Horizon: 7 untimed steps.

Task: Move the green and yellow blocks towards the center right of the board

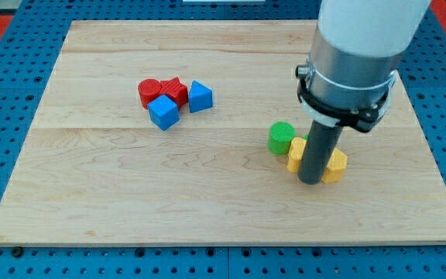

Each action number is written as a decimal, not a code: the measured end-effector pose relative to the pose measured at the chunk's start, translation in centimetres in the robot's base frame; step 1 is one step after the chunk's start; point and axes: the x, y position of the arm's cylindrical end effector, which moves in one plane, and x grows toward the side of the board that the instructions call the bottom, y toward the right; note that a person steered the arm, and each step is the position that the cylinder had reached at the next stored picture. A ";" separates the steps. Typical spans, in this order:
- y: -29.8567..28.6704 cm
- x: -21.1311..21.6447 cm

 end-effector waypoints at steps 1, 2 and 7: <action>0.0 -2.4; 0.0 -4.2; -5.6 -4.1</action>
